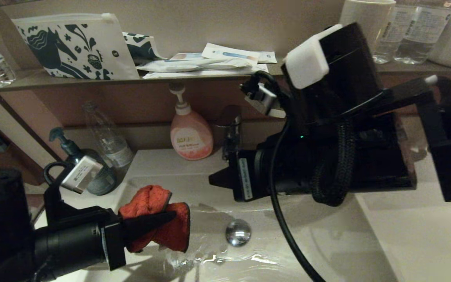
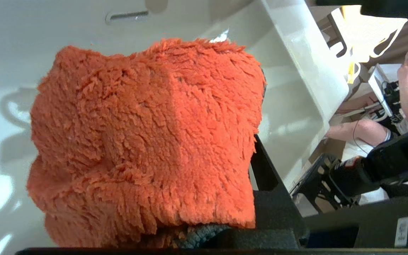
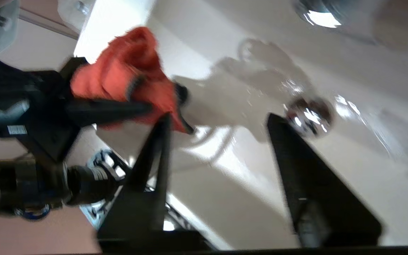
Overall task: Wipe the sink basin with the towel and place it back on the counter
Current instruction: Wipe the sink
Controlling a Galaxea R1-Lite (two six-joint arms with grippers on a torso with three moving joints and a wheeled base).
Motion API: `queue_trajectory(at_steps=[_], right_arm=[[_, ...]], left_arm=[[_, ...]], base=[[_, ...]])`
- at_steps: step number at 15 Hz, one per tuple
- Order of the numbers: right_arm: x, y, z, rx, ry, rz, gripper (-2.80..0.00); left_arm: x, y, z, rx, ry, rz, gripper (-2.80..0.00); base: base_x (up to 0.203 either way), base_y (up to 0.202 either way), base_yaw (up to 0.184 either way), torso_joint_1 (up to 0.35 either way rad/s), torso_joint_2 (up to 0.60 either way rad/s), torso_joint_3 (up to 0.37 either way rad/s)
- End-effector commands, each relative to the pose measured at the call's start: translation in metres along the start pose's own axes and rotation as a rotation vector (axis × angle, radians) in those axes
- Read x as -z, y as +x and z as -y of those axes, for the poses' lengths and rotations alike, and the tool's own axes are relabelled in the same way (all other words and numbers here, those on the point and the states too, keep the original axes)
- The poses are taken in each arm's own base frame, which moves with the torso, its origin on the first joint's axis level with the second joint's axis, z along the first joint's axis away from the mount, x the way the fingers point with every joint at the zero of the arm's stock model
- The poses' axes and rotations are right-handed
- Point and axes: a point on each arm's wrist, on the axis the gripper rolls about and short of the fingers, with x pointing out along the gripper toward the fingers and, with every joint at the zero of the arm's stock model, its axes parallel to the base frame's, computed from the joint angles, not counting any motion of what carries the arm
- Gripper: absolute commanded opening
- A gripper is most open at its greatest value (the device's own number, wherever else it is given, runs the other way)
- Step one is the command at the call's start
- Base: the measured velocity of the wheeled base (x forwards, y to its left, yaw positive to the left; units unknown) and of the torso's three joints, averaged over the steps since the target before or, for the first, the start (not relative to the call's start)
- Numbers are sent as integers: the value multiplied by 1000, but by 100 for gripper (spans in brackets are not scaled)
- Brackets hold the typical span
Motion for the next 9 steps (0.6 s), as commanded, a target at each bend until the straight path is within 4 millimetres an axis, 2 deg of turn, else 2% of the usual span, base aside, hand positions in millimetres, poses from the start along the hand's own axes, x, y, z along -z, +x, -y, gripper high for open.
queue_trajectory(at_steps=[1, 5, 9], right_arm=[[5, -28, 6, 3, 8, 14, -280], [35, -70, 34, 131, 26, 21, -280], [62, -145, 72, 240, 91, 188, -280]], left_arm=[[5, -8, 2, 3, 3, 13, -280], [15, -20, 3, 2, 4, 22, -280], [14, -27, 5, -9, -23, 54, -280]], base=[[0, 0, 0, 0, 0, 0], [0, 0, 0, 0, 0, 0], [0, 0, 0, 0, 0, 0]])
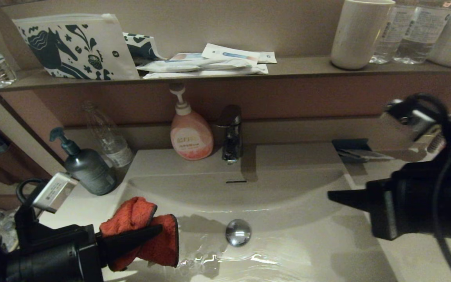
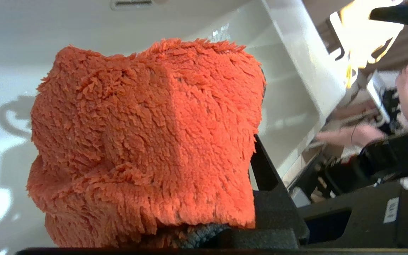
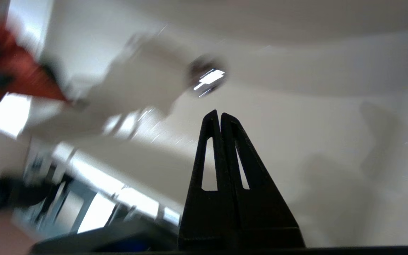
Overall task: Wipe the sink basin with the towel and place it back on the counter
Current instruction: Wipe the sink
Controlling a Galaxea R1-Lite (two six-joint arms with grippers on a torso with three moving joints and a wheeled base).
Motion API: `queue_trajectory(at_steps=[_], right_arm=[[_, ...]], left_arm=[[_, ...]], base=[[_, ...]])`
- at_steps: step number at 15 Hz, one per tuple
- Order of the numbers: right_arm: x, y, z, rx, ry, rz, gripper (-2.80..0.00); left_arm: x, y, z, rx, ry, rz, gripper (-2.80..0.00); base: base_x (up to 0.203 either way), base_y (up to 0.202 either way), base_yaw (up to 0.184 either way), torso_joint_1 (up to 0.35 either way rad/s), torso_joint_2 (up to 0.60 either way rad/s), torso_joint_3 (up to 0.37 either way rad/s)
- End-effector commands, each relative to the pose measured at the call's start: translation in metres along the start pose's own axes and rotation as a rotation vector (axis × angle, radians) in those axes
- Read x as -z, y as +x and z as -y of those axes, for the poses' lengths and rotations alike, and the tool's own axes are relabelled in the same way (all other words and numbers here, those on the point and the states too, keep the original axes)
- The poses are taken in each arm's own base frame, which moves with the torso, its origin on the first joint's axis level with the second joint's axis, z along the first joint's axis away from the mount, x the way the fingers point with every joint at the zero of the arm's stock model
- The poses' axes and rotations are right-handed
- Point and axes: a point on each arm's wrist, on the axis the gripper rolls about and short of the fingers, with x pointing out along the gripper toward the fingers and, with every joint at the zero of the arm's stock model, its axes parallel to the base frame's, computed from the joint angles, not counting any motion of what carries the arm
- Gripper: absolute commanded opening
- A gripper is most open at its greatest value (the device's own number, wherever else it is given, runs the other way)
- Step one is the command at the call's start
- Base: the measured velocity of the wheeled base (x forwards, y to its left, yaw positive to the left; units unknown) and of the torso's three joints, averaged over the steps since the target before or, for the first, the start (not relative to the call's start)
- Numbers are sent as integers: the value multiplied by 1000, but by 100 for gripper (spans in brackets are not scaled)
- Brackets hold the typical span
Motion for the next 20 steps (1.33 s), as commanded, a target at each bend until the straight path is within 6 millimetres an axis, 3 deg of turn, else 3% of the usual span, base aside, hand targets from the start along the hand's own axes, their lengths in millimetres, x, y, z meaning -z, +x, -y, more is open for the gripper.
queue_trajectory(at_steps=[1, 3, 5, 8, 10, 15, 20], right_arm=[[5, -54, 32, 46, 70, 165, -280], [11, -92, 55, 134, 138, 318, -280], [23, -132, 67, 227, 191, 484, -280], [60, -187, 61, 315, 219, 679, -280], [90, -209, 55, 341, 223, 715, -280], [147, -231, 33, 453, 208, 820, -280], [189, -210, 44, 392, 91, 733, -280]], left_arm=[[-1, -5, 2, -1, -10, 26, -280], [0, -6, 1, -39, -13, 39, -280], [-1, -14, 3, -68, -1, 87, -280], [9, -22, -3, -130, -17, 97, -280], [14, -27, -3, -152, -13, 113, -280], [16, -31, -1, -156, -9, 128, -280], [20, -32, -3, -161, -13, 118, -280]], base=[[0, 0, 0, 0, 0, 0], [0, 0, 0, 0, 0, 0], [0, 0, 0, 0, 0, 0], [0, 0, 0, 0, 0, 0], [0, 0, 0, 0, 0, 0], [0, 0, 0, 0, 0, 0], [0, 0, 0, 0, 0, 0]])
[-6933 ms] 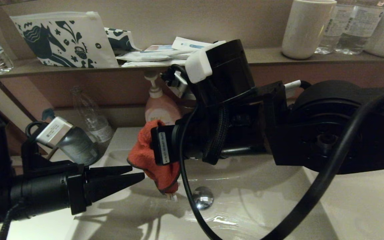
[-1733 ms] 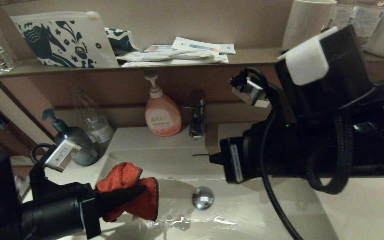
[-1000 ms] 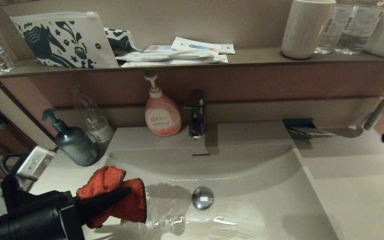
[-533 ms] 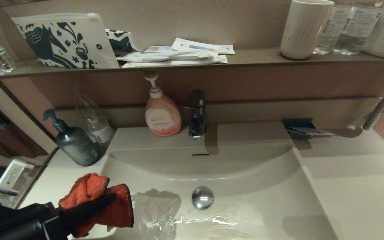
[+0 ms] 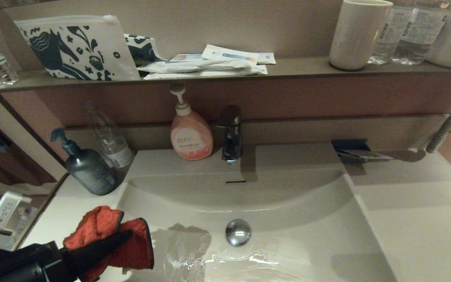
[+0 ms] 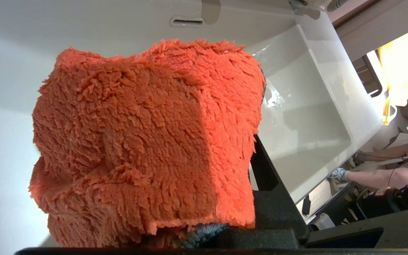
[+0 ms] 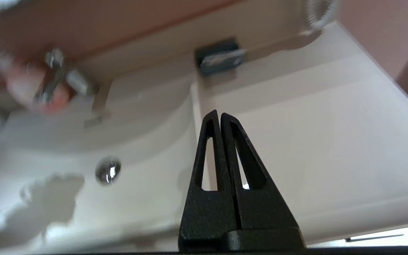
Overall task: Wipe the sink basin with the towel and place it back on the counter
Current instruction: Wipe the sink
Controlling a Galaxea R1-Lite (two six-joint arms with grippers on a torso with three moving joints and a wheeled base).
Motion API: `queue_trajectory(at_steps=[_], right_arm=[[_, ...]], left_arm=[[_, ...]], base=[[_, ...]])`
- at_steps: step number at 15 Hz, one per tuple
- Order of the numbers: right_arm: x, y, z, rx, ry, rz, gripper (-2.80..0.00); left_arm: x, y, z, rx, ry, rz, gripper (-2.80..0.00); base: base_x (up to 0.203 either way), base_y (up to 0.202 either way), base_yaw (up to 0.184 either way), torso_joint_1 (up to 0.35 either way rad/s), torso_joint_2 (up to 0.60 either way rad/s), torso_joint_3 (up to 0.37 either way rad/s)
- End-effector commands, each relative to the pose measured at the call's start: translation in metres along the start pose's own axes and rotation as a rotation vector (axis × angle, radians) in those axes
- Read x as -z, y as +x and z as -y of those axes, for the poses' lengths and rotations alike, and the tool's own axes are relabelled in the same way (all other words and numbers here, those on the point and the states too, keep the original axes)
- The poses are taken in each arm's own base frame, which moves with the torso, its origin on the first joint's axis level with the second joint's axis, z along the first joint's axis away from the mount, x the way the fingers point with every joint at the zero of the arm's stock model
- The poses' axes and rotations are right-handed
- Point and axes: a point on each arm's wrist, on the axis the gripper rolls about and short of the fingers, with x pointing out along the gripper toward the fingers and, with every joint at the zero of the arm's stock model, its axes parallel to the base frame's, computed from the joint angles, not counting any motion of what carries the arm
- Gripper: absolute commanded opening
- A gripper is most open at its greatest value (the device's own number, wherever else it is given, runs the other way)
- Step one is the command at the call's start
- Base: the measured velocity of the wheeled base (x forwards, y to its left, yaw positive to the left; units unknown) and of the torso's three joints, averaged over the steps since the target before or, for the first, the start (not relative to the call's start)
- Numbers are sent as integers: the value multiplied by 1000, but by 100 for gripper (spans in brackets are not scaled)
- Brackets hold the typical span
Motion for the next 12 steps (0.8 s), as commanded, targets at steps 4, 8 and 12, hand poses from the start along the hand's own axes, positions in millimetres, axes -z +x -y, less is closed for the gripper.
queue_trajectory(at_steps=[4, 8, 12], right_arm=[[56, -3, 17, -61, -53, 15, -280], [102, 41, 32, -35, -189, 5, -280], [134, 58, 43, -16, -367, 7, -280]], left_arm=[[-3, -3, -4, -55, -1, 45, -280], [-3, -4, -4, -54, -1, 46, -280], [-2, -8, -3, -54, 16, 61, -280]], base=[[0, 0, 0, 0, 0, 0], [0, 0, 0, 0, 0, 0], [0, 0, 0, 0, 0, 0]])
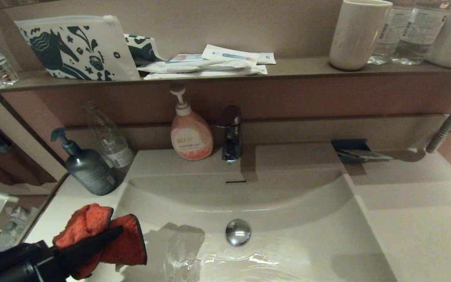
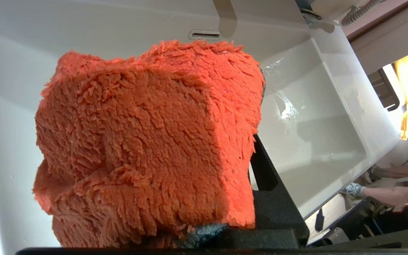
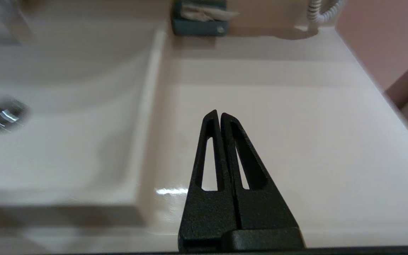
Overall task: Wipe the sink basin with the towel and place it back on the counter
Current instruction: Wipe the sink
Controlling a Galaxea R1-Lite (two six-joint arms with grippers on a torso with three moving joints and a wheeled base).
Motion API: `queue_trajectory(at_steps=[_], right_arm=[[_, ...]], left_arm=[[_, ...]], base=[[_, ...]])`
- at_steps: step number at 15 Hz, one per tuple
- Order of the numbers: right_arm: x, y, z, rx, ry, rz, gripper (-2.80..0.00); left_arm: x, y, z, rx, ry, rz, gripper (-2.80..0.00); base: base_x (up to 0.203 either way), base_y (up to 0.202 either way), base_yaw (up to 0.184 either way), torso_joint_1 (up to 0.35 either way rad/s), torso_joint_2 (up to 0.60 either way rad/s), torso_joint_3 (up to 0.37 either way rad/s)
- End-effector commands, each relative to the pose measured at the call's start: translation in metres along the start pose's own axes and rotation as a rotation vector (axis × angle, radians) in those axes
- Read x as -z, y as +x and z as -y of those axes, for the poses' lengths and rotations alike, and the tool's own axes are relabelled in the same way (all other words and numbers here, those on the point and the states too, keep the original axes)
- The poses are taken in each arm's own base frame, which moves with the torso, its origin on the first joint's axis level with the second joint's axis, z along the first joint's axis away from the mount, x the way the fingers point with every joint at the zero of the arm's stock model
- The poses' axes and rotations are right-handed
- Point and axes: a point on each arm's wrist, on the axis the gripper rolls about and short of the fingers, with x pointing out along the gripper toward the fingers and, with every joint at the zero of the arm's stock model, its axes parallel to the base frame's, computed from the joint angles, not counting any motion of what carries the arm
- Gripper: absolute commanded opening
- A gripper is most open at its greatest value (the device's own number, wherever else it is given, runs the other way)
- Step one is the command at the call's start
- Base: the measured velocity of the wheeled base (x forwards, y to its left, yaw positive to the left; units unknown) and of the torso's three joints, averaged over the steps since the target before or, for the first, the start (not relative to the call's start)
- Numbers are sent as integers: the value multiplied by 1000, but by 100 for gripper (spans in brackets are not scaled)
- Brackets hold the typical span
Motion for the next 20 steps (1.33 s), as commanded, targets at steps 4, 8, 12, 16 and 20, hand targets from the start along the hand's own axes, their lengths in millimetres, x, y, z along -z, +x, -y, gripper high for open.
queue_trajectory(at_steps=[4, 8, 12, 16, 20], right_arm=[[17, 3, -1, -6, -61, -78, -280], [17, 3, -1, -1, 15, -76, -280], [17, 3, -1, -1, 15, -75, -280], [17, 3, -1, -1, 15, -75, -280], [17, 3, -1, -1, 15, -75, -280]], left_arm=[[-3, -4, 2, 8, 10, 32, -280], [-7, -7, 4, 16, 18, 60, -280], [-15, -9, 2, -23, 35, 103, -280], [-24, -11, -5, -117, 101, 149, -280], [-24, -9, -9, -160, 147, 130, -280]], base=[[0, 0, 0, 0, 0, 0], [0, 0, 0, 0, 0, 0], [0, 0, 0, 0, 0, 0], [0, 0, 0, 0, 0, 0], [0, 0, 0, 0, 0, 0]])
